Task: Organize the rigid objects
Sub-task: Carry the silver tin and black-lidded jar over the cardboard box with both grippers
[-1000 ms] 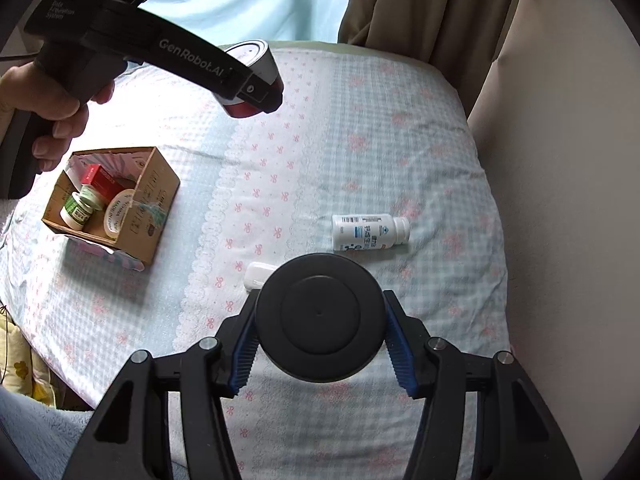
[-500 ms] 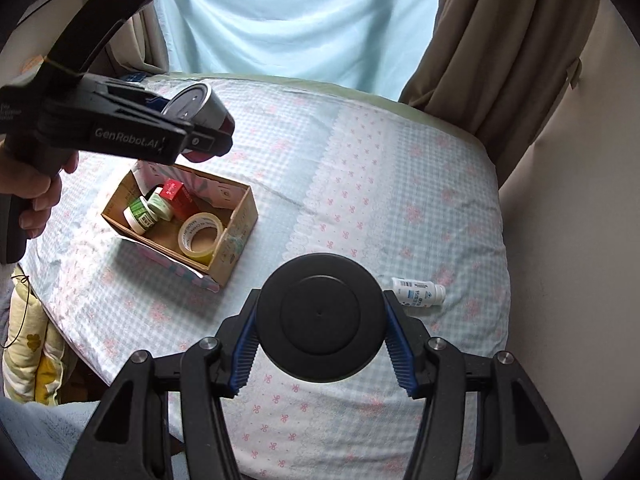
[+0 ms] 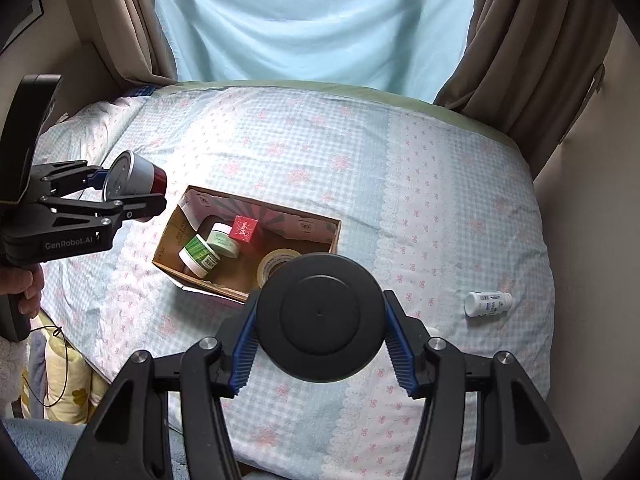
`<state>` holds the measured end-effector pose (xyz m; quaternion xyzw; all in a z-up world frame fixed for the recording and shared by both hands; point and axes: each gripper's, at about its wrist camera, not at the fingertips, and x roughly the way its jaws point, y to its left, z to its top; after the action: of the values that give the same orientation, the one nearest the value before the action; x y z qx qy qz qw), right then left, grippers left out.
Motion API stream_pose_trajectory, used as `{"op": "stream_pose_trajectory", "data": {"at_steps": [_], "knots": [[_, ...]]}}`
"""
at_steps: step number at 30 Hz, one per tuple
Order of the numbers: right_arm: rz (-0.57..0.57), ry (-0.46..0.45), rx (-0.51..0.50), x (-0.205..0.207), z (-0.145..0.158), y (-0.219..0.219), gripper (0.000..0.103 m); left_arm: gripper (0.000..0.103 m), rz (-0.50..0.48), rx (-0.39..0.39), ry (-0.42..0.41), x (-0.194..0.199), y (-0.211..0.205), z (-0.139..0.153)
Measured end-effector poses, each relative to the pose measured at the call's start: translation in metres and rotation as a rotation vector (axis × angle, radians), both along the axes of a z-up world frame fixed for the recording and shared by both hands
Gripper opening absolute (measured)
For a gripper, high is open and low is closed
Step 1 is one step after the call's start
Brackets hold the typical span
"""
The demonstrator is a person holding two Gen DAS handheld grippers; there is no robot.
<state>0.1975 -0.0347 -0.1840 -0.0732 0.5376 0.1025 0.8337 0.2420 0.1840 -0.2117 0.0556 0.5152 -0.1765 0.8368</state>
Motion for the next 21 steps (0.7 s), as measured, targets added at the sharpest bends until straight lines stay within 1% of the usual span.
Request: {"op": "stream_pose_trajectory", "data": {"at_steps": [4,10,14,18,21], "knots": [[-0.040,0.035,0.015,0.013,-0.014,0.031,0.053,0.050,-0.020,-0.015,0.051,0.008,0.030,-0.023],[-0.082,0.116,0.020,0.032,-0.048,0.062,0.053,0.050,-0.040,-0.027,0.148,0.027,0.049,-0.074],[-0.099,0.178,0.020,0.044,-0.081,0.070,0.053,0.050,-0.041,-0.034,0.201,0.035,0.048,-0.105],[-0.141,0.258,0.060,0.058,-0.117,0.068,0.053,0.050,-0.032,-0.024,0.244,0.038,0.042,-0.133],[-0.158,0.301,0.067,0.070,-0.144,0.066,0.053,0.050,-0.021,-0.029,0.280,0.041,0.035,-0.152]]}}
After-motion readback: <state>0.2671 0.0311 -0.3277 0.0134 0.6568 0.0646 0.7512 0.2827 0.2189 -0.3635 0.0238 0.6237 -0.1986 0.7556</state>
